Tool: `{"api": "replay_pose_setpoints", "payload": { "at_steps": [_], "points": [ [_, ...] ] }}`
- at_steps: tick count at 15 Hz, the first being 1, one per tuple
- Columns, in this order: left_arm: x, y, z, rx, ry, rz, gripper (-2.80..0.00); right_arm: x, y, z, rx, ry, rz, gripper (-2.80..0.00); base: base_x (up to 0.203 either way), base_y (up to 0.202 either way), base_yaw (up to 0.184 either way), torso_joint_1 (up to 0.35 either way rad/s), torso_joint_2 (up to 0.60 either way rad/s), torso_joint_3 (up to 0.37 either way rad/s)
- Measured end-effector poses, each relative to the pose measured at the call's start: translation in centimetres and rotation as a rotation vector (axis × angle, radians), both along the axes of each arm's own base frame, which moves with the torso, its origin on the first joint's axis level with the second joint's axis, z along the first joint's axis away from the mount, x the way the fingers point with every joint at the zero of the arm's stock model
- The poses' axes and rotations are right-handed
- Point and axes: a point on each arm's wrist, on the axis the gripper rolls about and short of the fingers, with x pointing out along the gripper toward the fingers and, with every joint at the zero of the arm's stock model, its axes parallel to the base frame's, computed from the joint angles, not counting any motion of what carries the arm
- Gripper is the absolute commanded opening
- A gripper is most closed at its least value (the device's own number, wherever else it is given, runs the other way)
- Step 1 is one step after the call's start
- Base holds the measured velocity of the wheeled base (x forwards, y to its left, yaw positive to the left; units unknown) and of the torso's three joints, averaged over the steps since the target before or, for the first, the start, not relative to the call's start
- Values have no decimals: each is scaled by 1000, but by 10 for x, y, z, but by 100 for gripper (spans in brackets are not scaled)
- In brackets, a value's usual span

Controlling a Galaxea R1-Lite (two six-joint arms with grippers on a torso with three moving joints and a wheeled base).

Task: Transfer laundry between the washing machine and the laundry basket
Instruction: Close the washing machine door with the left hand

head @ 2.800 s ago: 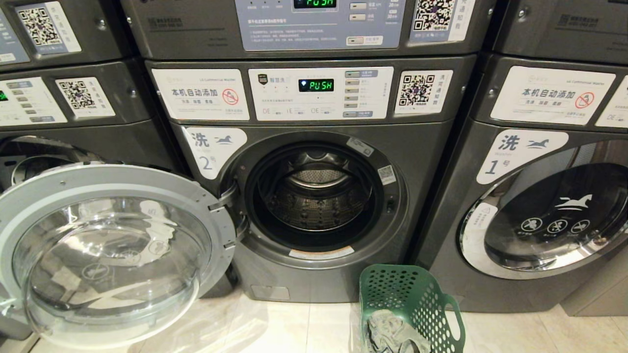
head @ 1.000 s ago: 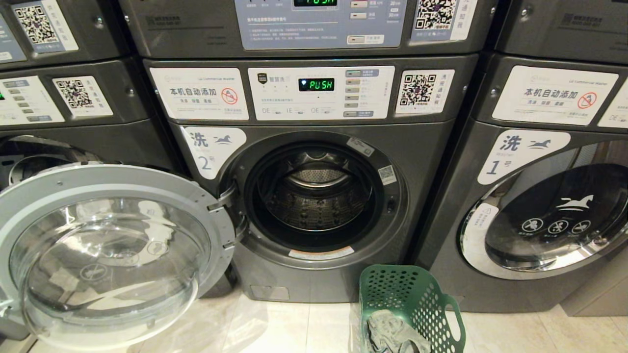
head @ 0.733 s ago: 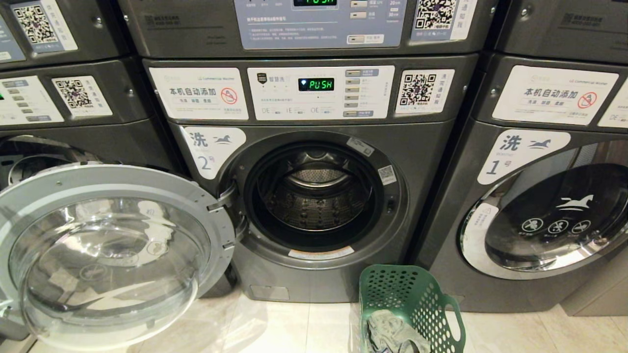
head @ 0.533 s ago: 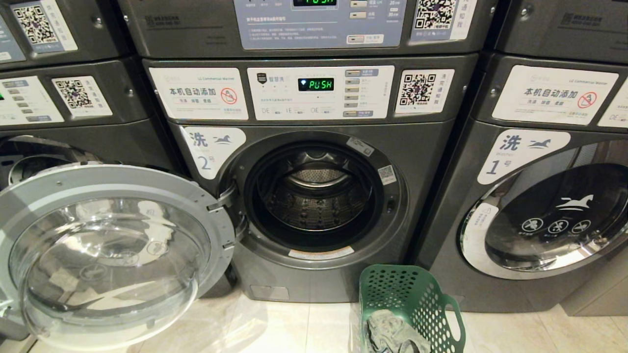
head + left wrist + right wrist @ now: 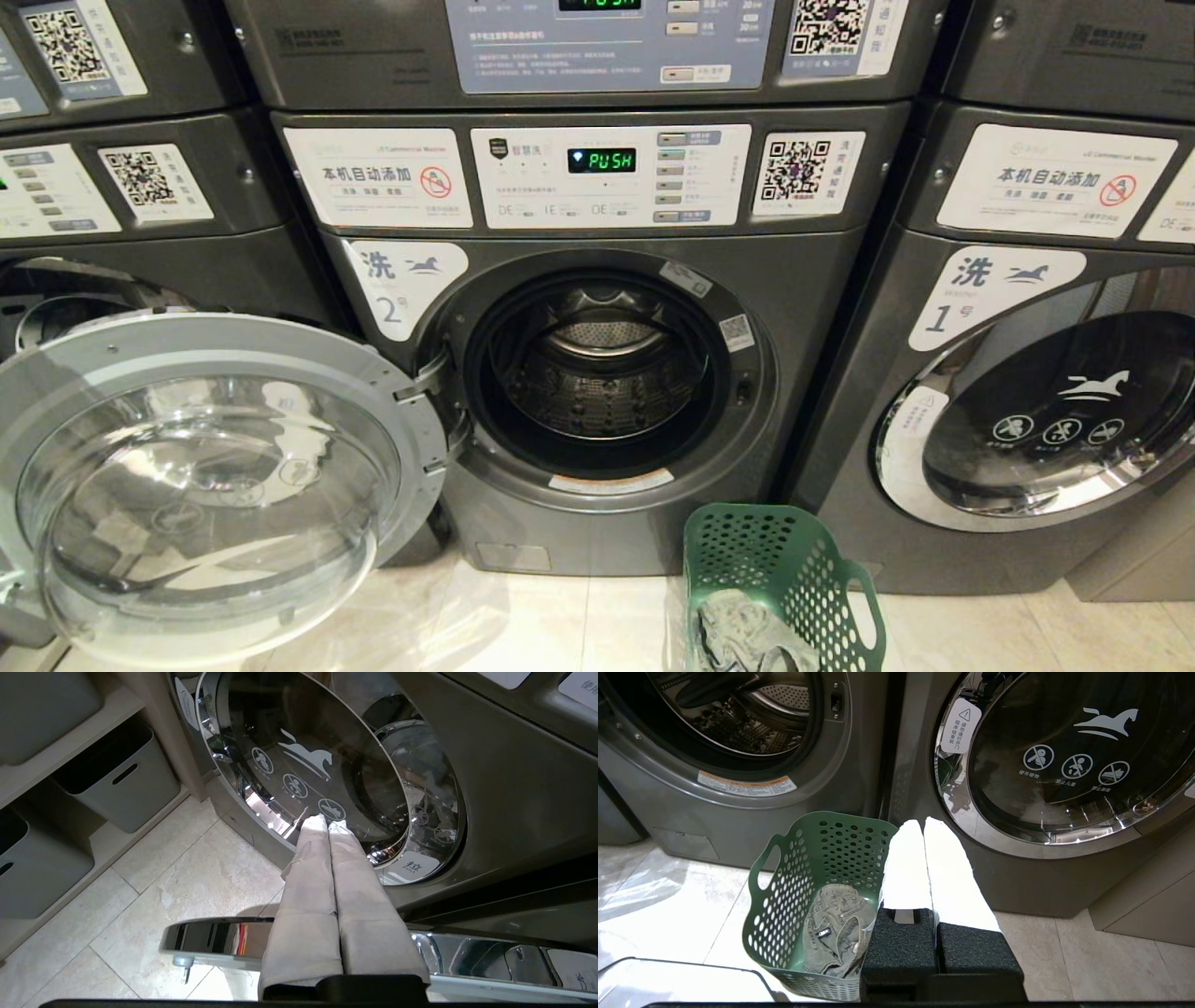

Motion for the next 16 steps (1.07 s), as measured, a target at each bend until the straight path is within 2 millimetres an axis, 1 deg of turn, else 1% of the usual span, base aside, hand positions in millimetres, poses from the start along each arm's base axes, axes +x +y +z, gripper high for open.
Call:
{"api": "replay_pose_setpoints", "payload": {
  "at_steps": [7, 12, 14, 16],
  "points": [
    [8, 0, 11, 46, -62, -23, -280, 0, 0, 0, 0, 0, 0, -280, 0, 0, 0, 0, 0, 0],
    [21, -4, 7, 47, -84, -82, -280, 0, 0, 0, 0, 0, 0, -280, 0, 0, 0, 0, 0, 0],
    [30, -1, 4, 74, -116, -92, -280, 0, 0, 0, 0, 0, 0, -280, 0, 0, 0, 0, 0, 0],
    [37, 3, -4, 69, -108, -95, -280, 0, 0, 0, 0, 0, 0, -280, 0, 0, 0, 0, 0, 0]
  ]
}}
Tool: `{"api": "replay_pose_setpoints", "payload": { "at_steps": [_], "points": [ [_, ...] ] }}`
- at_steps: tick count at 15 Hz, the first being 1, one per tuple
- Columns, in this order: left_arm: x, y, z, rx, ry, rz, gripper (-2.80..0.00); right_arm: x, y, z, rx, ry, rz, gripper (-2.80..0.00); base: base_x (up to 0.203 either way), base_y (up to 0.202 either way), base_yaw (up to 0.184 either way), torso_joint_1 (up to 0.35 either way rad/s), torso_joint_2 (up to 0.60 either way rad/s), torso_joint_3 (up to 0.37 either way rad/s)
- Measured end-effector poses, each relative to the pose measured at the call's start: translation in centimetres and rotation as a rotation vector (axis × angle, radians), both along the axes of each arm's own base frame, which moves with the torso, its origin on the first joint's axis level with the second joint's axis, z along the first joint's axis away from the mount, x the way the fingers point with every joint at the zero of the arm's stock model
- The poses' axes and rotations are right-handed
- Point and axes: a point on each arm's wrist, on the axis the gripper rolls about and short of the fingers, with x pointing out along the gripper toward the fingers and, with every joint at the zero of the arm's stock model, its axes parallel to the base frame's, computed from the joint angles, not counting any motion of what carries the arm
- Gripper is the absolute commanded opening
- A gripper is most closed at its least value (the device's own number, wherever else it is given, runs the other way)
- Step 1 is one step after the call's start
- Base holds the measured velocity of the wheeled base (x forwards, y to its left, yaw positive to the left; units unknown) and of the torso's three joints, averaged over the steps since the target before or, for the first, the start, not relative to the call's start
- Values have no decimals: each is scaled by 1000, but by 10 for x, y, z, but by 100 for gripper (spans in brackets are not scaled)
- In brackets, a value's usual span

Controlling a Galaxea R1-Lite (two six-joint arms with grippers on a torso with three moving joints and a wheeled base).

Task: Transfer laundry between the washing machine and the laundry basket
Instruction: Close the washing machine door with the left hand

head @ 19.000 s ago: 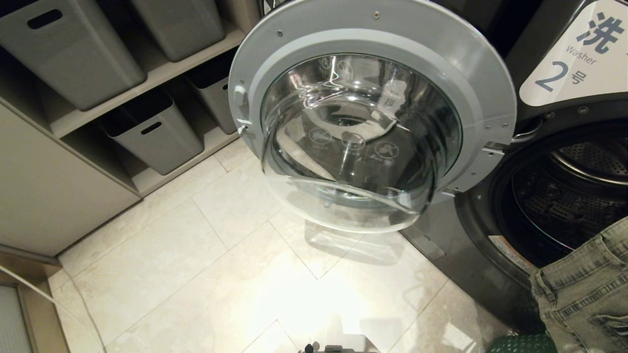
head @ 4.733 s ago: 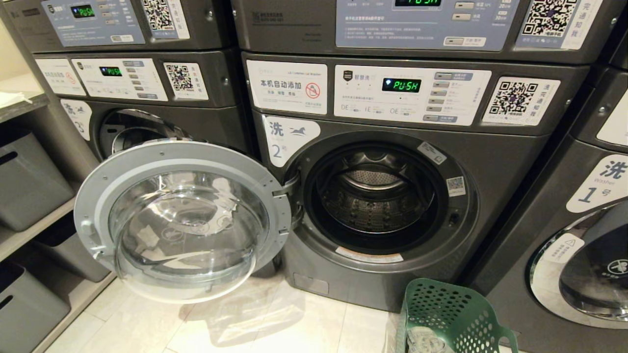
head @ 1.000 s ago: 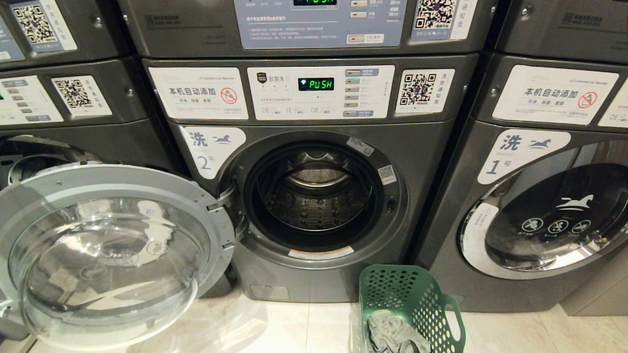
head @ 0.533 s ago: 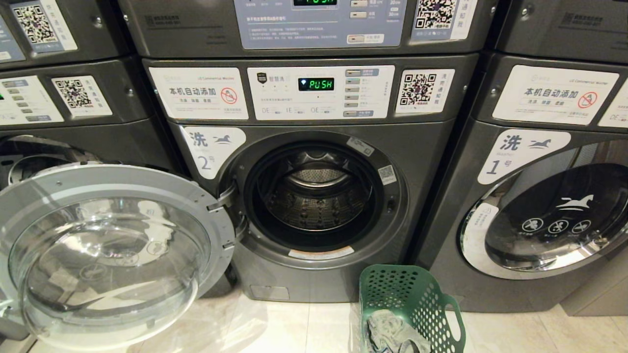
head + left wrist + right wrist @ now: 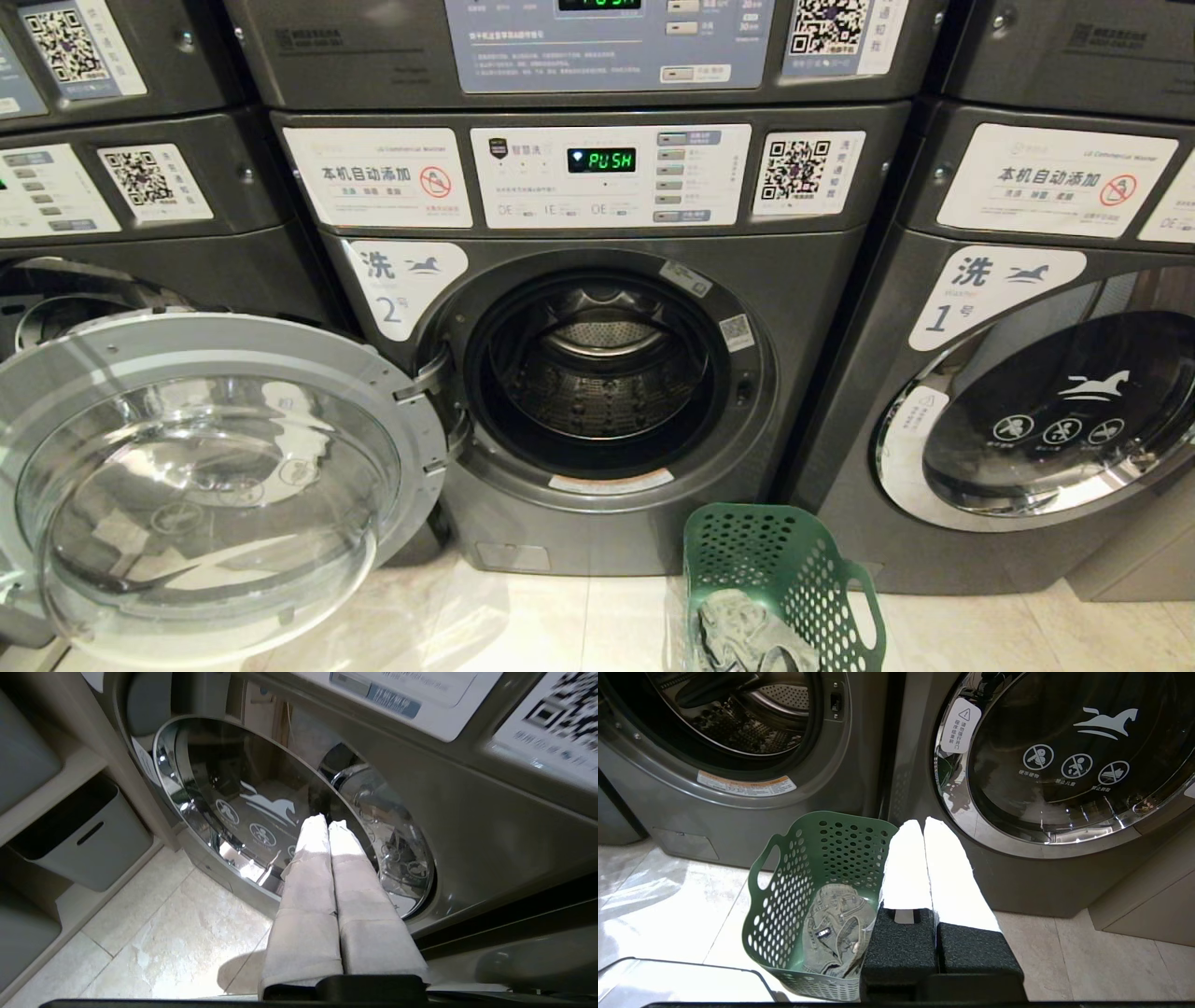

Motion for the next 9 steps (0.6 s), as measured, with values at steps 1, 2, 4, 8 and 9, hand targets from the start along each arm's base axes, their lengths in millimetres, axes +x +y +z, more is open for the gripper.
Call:
{"api": "replay_pose_setpoints", "payload": {
  "at_steps": [1, 2, 4, 8, 9],
  "points": [
    [3, 2, -5, -10, 13, -1, -280, 0, 0, 0, 0, 0, 0, -280, 0, 0, 0, 0, 0, 0],
    [5, 3, -9, -20, 25, -2, -280, 0, 0, 0, 0, 0, 0, -280, 0, 0, 0, 0, 0, 0],
    [9, 3, -20, -53, 67, -8, -280, 0, 0, 0, 0, 0, 0, -280, 0, 0, 0, 0, 0, 0],
    [17, -3, -42, -181, 159, -15, -280, 0, 0, 0, 0, 0, 0, -280, 0, 0, 0, 0, 0, 0],
    [18, -5, -46, -201, 183, -22, -280, 0, 0, 0, 0, 0, 0, -280, 0, 0, 0, 0, 0, 0]
  ]
}}
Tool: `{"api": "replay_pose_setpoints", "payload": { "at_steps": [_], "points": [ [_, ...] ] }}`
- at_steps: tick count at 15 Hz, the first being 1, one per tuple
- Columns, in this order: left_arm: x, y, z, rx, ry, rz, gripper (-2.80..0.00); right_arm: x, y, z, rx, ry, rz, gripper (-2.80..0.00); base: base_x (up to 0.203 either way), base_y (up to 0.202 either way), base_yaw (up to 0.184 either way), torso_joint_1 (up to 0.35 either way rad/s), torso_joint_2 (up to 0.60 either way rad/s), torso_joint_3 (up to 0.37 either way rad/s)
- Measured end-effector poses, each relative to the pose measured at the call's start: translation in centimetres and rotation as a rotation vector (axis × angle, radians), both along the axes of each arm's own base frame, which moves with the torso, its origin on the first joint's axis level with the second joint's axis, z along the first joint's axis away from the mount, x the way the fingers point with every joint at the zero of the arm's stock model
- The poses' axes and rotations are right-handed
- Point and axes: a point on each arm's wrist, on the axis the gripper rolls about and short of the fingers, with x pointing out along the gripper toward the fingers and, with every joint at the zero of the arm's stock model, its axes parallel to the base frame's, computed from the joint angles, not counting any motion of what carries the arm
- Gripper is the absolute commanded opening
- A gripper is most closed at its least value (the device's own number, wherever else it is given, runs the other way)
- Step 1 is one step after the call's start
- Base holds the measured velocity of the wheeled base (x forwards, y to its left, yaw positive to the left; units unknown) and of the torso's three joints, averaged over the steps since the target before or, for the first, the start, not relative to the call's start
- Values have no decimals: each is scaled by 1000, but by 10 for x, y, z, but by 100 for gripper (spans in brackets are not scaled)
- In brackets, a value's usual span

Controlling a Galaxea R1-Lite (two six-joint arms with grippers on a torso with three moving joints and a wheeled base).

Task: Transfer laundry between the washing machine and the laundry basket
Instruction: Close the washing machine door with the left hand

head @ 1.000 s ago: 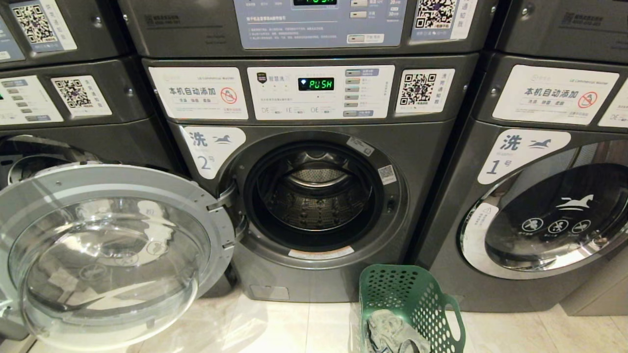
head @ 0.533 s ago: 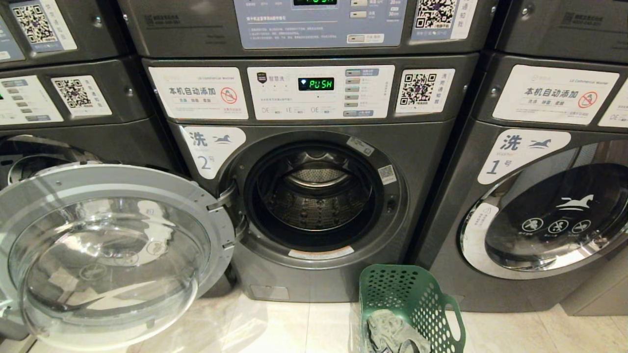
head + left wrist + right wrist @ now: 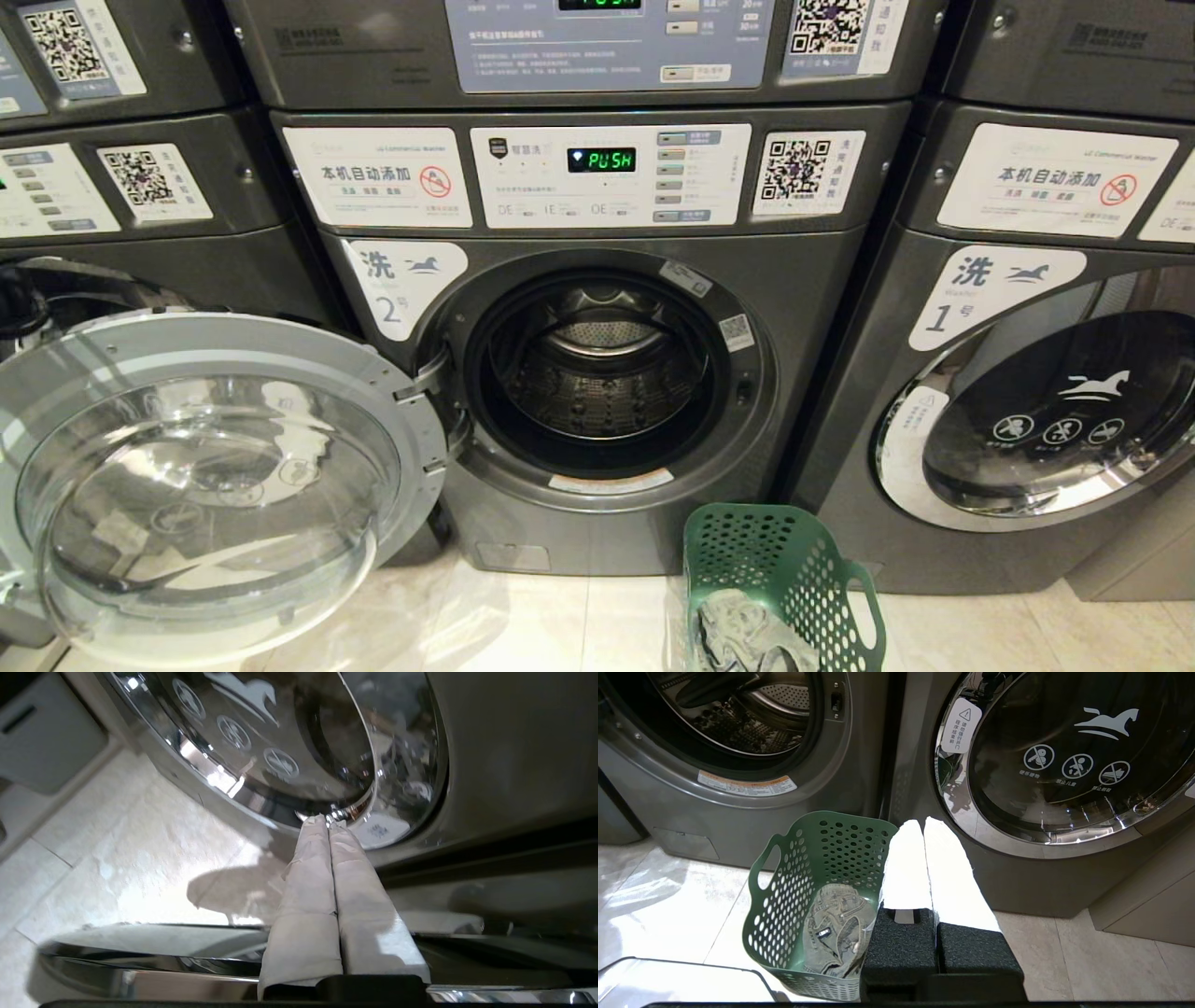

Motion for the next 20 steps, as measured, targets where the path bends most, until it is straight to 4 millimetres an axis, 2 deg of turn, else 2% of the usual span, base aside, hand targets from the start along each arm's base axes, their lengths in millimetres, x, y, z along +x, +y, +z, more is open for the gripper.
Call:
{"api": "replay_pose_setpoints", "payload": {
  "at_steps": [5, 12, 16, 20],
  "points": [
    [9, -10, -11, -54, 47, -36, -280, 0, 0, 0, 0, 0, 0, -280, 0, 0, 0, 0, 0, 0],
    [6, -13, -15, -87, 88, -47, -280, 0, 0, 0, 0, 0, 0, -280, 0, 0, 0, 0, 0, 0],
    [-8, -22, -11, -117, 130, -47, -280, 0, 0, 0, 0, 0, 0, -280, 0, 0, 0, 0, 0, 0],
    [-30, -36, -9, -135, 157, -48, -280, 0, 0, 0, 0, 0, 0, -280, 0, 0, 0, 0, 0, 0]
  ]
}}
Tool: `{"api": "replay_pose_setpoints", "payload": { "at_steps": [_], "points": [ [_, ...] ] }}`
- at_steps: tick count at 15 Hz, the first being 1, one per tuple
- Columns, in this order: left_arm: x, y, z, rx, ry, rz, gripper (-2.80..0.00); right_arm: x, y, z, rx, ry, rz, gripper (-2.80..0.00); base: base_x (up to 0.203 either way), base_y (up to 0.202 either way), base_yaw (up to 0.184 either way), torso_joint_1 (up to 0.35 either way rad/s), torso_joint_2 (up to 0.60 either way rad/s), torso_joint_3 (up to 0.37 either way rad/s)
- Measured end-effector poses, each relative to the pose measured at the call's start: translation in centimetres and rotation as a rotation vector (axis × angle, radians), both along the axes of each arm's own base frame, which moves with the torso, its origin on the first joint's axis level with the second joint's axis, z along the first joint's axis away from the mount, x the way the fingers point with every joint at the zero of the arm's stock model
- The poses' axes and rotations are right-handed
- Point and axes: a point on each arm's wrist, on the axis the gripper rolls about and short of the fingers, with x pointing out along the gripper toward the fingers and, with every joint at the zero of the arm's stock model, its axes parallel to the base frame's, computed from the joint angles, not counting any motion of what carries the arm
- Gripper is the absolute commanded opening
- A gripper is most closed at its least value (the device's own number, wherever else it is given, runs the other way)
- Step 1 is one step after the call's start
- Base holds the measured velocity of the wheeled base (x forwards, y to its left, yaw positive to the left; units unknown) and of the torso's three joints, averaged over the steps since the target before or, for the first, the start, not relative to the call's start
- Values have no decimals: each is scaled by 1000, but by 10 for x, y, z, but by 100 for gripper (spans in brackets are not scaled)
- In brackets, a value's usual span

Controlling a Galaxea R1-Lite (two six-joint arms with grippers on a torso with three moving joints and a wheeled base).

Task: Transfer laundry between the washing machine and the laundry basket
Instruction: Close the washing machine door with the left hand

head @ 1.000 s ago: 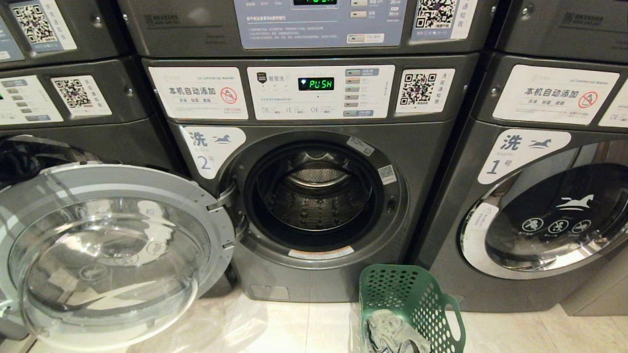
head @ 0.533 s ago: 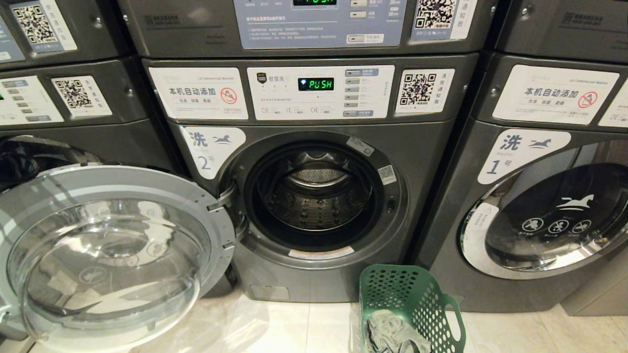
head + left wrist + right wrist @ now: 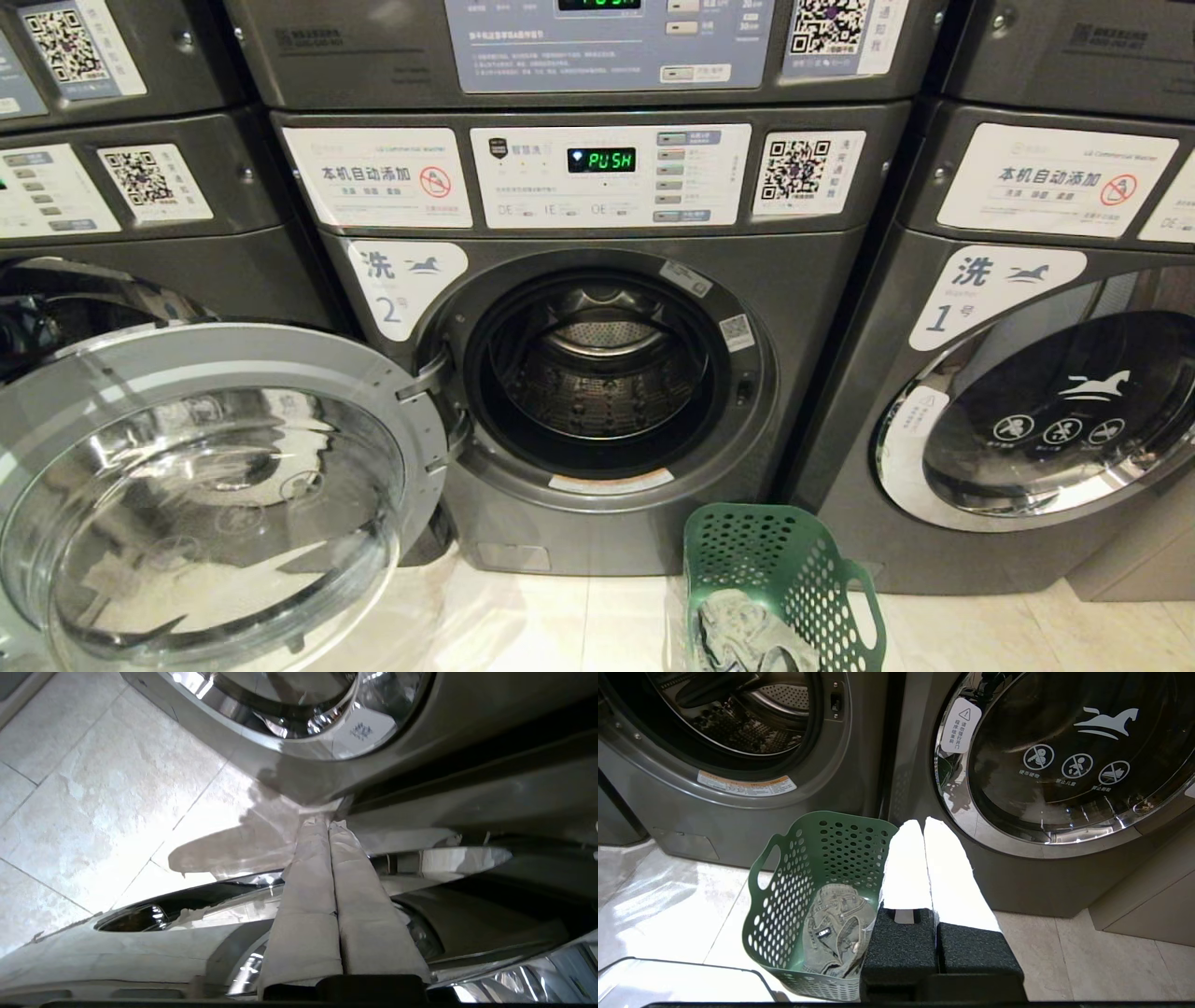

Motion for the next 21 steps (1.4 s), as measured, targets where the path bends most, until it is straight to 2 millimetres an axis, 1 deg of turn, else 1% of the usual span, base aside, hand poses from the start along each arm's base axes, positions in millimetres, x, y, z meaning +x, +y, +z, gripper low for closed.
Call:
{"api": "replay_pose_setpoints", "payload": {
  "at_steps": [13, 18, 21],
  "points": [
    [-68, -45, 13, -14, -2, -24, -280, 0, 0, 0, 0, 0, 0, -280, 0, 0, 0, 0, 0, 0],
    [-86, -58, 17, -9, -10, -33, -280, 0, 0, 0, 0, 0, 0, -280, 0, 0, 0, 0, 0, 0],
    [-91, -63, 19, -3, -19, -36, -280, 0, 0, 0, 0, 0, 0, -280, 0, 0, 0, 0, 0, 0]
  ]
}}
